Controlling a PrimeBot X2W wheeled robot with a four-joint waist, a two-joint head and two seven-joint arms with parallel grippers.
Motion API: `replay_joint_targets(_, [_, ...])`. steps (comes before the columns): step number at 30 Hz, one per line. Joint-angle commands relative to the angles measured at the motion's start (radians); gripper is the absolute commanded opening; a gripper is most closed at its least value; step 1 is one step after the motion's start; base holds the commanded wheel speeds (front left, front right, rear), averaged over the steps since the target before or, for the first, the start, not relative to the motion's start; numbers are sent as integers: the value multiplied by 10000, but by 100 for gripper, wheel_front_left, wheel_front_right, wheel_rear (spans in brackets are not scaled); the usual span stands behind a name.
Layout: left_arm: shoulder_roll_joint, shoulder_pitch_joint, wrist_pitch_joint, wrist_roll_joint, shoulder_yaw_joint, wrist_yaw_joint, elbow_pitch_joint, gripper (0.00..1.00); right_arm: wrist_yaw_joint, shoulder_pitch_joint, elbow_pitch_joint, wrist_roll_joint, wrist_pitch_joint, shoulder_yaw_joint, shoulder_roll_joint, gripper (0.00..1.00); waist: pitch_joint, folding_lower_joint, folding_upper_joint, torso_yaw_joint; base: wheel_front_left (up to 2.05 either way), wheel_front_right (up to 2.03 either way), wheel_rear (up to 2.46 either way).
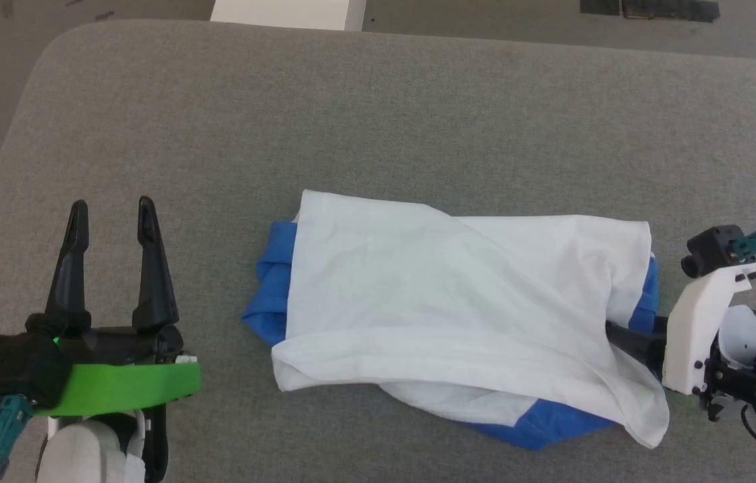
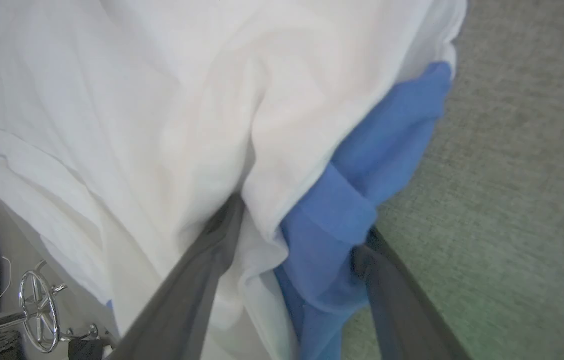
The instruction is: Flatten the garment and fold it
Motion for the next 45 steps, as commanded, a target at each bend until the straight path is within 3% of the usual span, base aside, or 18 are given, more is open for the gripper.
replay_joint_targets(1, [-65,-183,-45,119,58,-83,46,100,-13,72,338,20,-15,276,136,75,-7,0,0,11,0,0,0])
replay_joint_targets(2, [-87,-188,-45,139,84,-116,58,100,-13,15,423,-51,-93,328,68,15,-18,0,0,16,0,0,0])
replay_joint_targets(3, [-104,-189,-45,151,107,-138,66,100,-13,-19,516,-77,-146,329,36,0,-31,0,0,19,0,0,0])
replay_joint_targets(11, [-203,-69,-45,178,203,-272,193,100,-13,-185,1064,-137,-381,-77,-294,0,-262,0,0,-28,0,0,0])
replay_joint_targets(17, [-234,55,-45,202,169,-323,277,100,-13,-52,1382,-470,-338,-1058,-908,0,-430,0,0,-102,0,0,0])
replay_joint_targets(25, [-249,152,-45,162,6,-366,367,100,-13,-11,2247,-2157,-60,-3071,-1512,0,-546,0,0,-183,0,0,0])
replay_joint_targets(28, [-252,161,-45,121,-51,-376,409,100,-13,-178,2358,-2924,-48,-3757,-1320,0,-602,0,0,-191,0,0,0])
replay_joint_targets(34, [-254,287,-45,53,-86,-389,508,100,-13,-228,1278,-3714,648,-3425,-1119,0,-897,0,0,-277,0,0,0])
replay_joint_targets(45, [-255,523,-45,-171,-210,-398,629,100,-13,-151,-2261,-2881,2687,-1701,-1271,0,-1393,0,0,-364,0,0,0])
